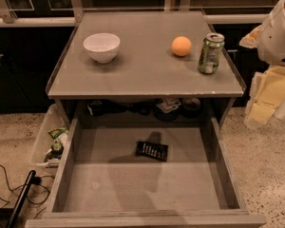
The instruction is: Pick rxbar chocolate from top drawer and place on counter
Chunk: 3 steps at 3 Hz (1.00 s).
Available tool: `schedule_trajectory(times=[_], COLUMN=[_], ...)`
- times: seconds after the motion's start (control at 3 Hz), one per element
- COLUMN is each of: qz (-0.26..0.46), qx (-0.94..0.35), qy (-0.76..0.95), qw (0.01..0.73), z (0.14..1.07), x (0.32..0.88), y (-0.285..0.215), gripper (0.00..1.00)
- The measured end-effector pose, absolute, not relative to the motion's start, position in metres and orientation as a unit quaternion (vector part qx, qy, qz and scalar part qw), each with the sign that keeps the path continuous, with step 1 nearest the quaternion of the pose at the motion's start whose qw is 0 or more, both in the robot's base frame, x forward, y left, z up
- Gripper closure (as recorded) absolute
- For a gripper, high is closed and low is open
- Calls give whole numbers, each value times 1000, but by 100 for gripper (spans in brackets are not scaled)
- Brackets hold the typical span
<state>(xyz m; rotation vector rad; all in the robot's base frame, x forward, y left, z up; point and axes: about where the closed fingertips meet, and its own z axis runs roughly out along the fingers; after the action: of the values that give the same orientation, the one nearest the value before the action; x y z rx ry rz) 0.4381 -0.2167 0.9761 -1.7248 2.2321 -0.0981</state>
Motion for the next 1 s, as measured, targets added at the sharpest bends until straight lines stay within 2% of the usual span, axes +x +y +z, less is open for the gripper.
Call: schedule_trajectory(times=[0.67,1.0], qz=[-12,26], qx=[-605,-613], qy=[782,777], qw=[150,142], z=[951,897], x=[434,421], y=[-214,-207], gripper=[0,0])
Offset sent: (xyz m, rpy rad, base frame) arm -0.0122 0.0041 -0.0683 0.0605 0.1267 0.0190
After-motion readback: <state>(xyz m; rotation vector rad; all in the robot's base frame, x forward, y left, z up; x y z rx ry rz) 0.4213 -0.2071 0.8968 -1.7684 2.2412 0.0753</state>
